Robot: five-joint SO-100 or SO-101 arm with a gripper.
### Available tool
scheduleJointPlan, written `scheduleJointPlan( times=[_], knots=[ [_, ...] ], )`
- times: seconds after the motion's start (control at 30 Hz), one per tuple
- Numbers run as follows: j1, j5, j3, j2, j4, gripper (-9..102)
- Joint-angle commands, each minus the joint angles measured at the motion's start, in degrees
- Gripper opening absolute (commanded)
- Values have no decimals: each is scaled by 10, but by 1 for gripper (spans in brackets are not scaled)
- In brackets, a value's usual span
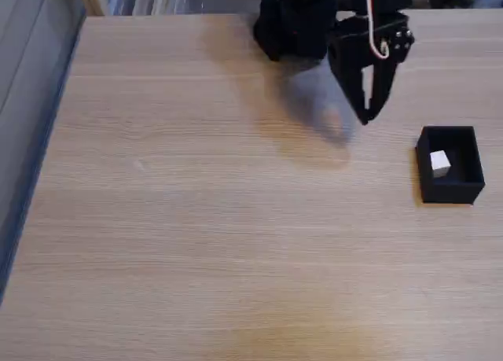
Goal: Pick a white block and place it in the black box.
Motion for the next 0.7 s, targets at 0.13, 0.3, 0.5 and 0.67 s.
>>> scheduleJointPlan(
  times=[0.13, 0.3, 0.5, 0.67],
  knots=[
    [78, -50, 222, 217, 41, 0],
    [98, -45, 294, 339, 157, 0],
    [134, -28, 352, 408, 186, 0],
    [176, -28, 381, 442, 178, 0]
  ],
)
